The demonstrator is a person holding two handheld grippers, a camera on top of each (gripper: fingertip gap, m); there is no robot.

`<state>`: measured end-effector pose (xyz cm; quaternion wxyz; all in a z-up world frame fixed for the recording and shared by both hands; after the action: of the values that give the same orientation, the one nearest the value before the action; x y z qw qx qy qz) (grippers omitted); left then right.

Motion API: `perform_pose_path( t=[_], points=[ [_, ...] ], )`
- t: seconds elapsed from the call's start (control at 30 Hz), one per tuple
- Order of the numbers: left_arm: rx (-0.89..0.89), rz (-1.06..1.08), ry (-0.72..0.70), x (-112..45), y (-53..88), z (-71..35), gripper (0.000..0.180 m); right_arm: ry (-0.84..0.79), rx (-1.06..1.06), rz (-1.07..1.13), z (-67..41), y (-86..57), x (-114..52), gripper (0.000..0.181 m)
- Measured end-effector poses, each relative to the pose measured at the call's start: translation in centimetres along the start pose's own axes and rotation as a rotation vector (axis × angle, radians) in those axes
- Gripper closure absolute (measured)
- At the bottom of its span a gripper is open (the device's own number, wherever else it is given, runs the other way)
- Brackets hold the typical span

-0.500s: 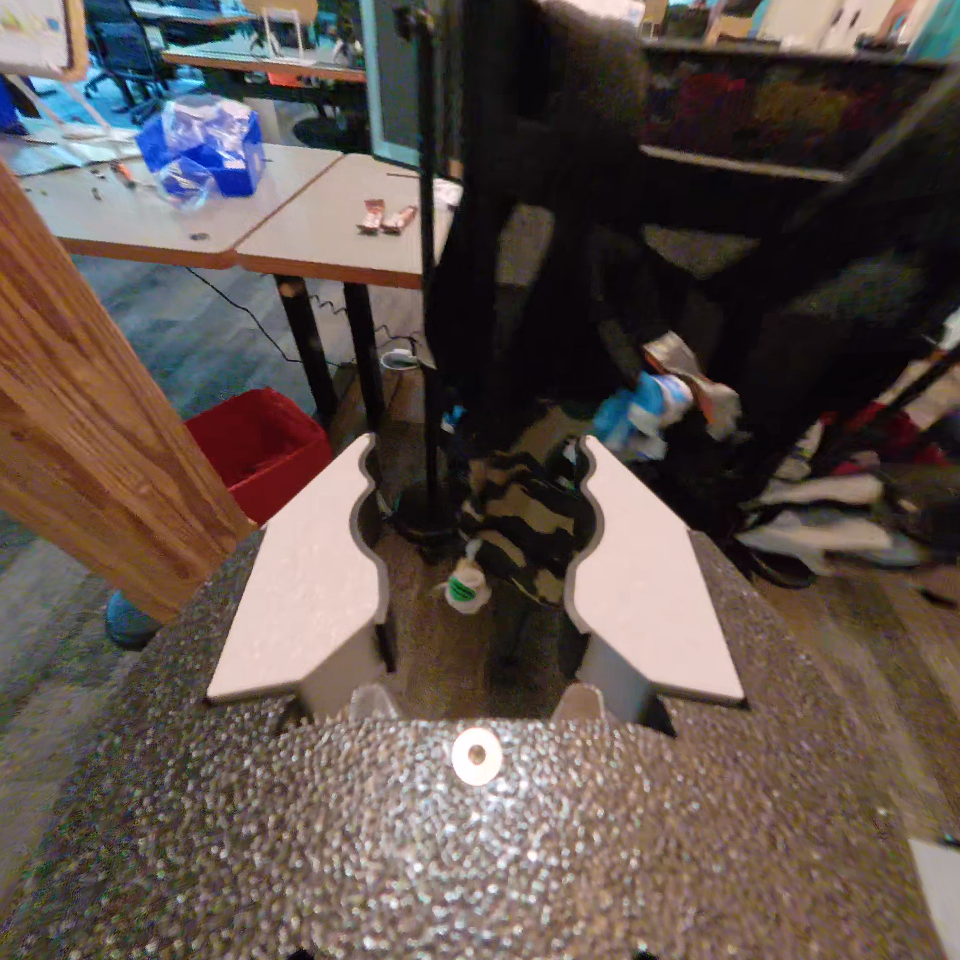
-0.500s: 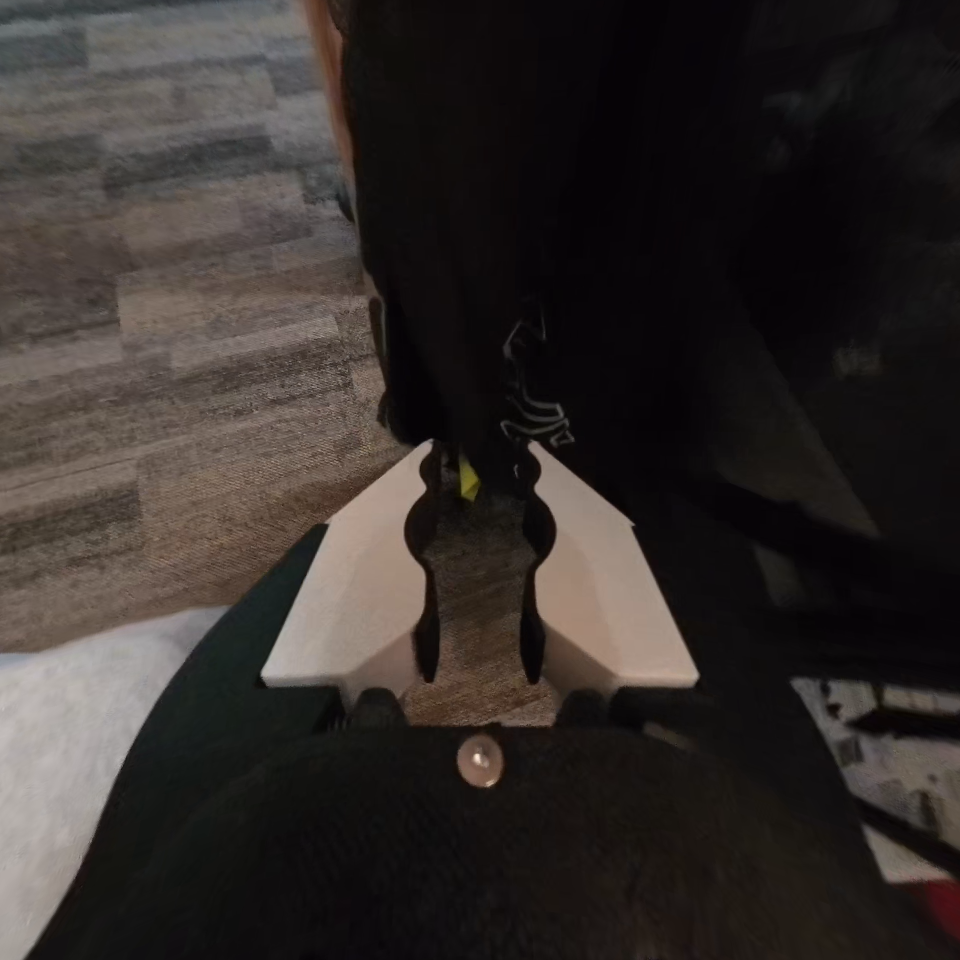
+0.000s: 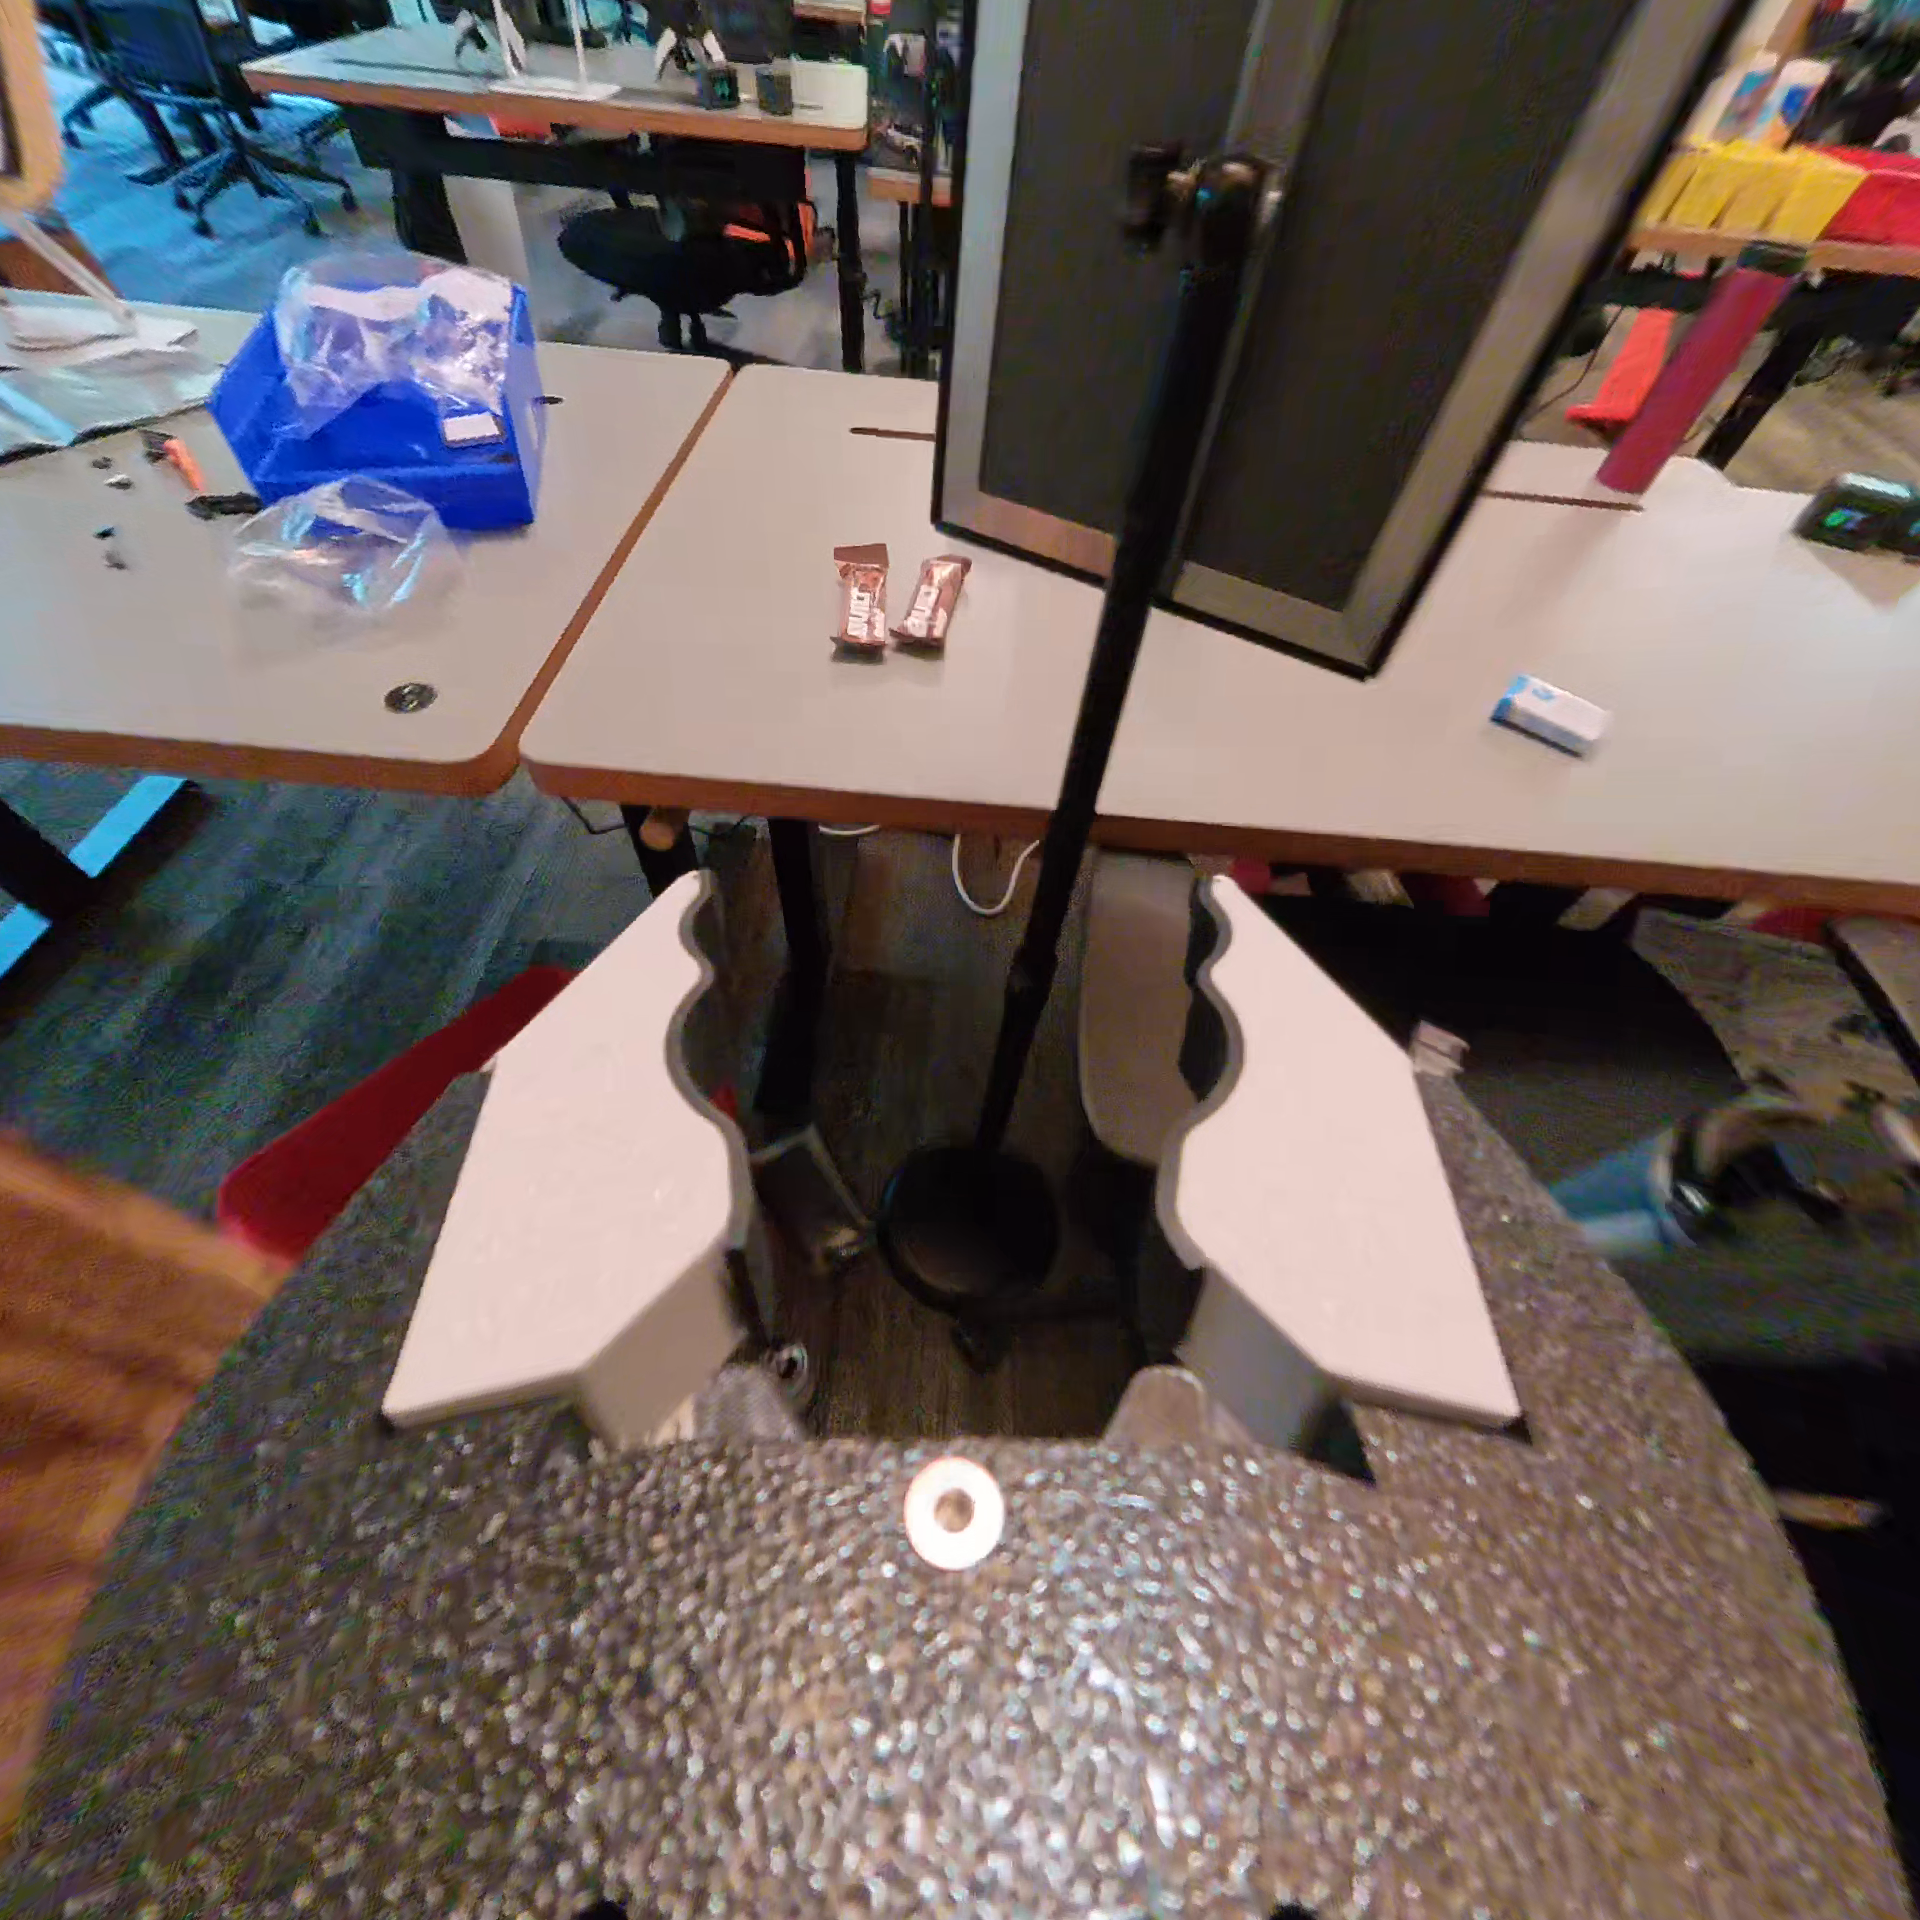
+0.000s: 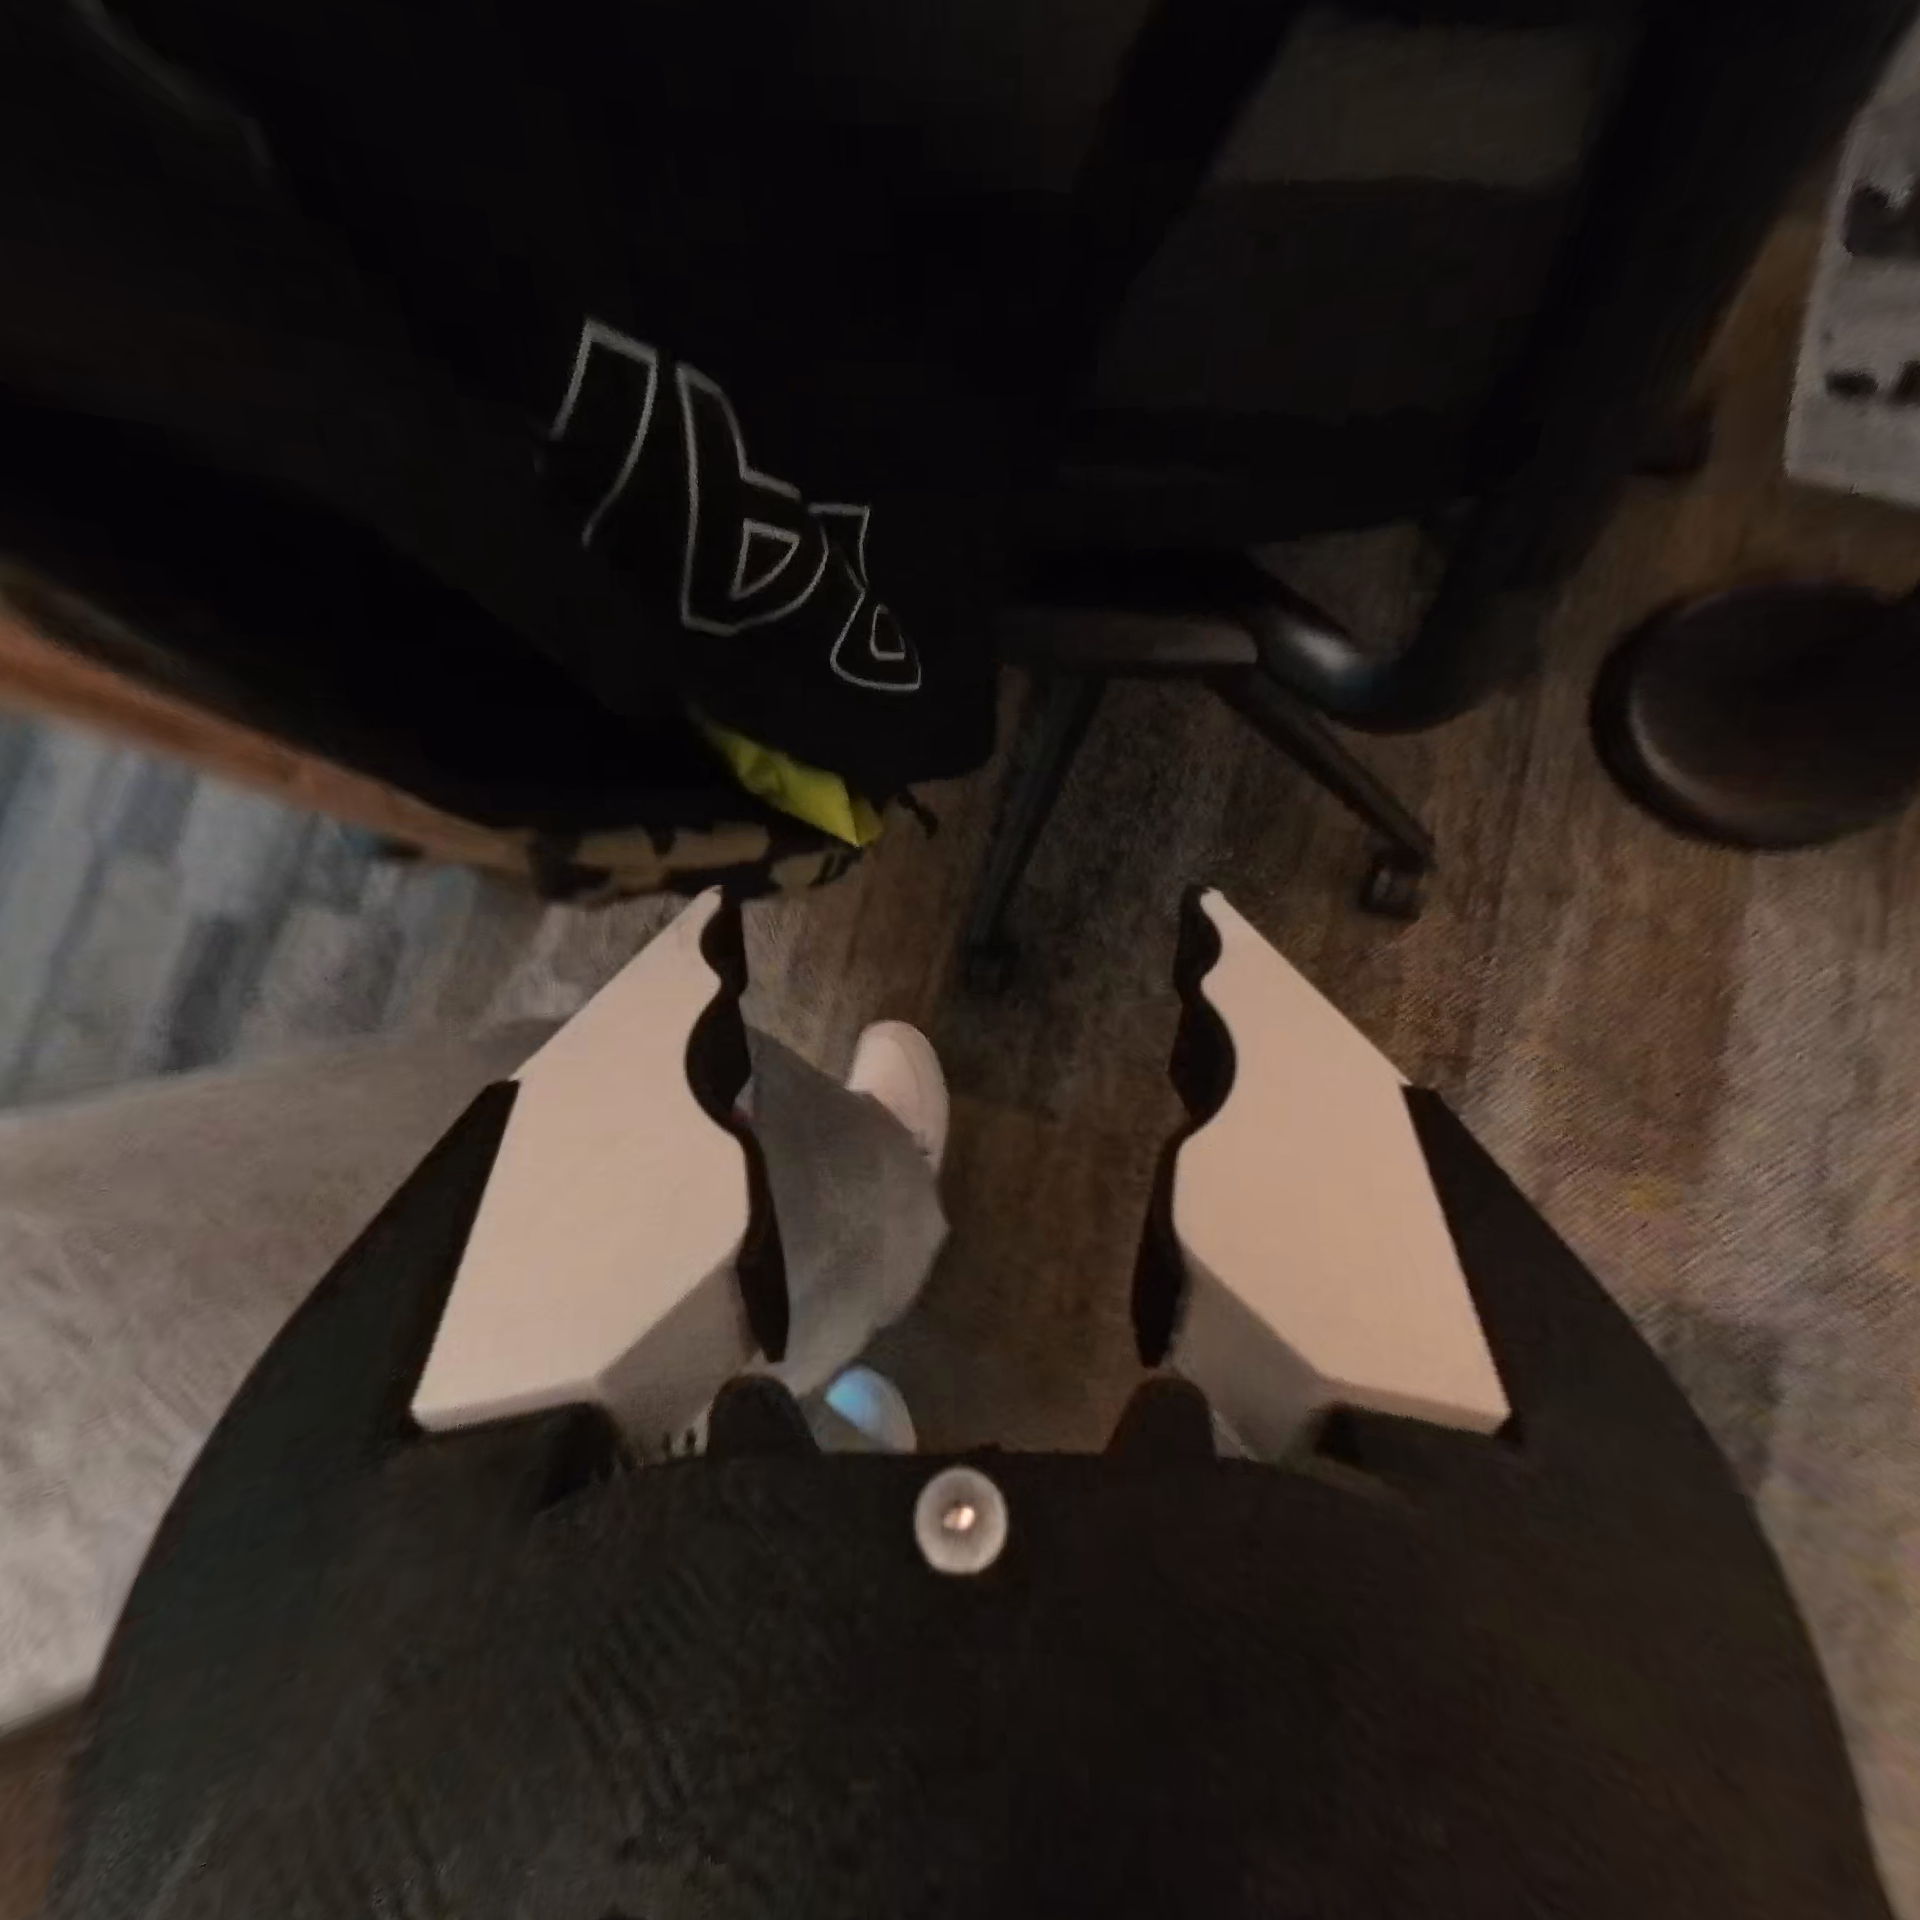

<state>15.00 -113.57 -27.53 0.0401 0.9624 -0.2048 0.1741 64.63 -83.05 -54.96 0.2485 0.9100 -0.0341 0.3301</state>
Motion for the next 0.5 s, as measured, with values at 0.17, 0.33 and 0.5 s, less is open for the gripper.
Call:
perform_pose_path(
  t=[0.17,0.33,0.5],
  points=[
    [-0.048,-0.042,0.055,-14.3,1.5,-2.0,0.095,-0.174,-0.254,0.234,0.9,1.3,2.2,0.1],
    [-0.183,-0.04,0.091,-29.9,2.0,-3.2,0.103,-0.252,-0.388,0.508,3.4,4.6,5.3,0.105],
    [-0.223,0.073,0.182,-45.6,0.6,-3.9,0.106,-0.269,-0.601,0.747,4.5,11.7,6.4,0.104]
  ],
)
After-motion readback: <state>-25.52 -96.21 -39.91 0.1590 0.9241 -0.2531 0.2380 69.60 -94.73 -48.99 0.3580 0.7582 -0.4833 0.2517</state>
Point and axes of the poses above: each gripper's, where its closed fingertips meet, x back along the fingers, z out of its underside, y = z × x across the jaws, the point moved 10 cm from there along x, back along the fingers, and after that the axes turned 13 degrees about -z, right-handed, at the moved point
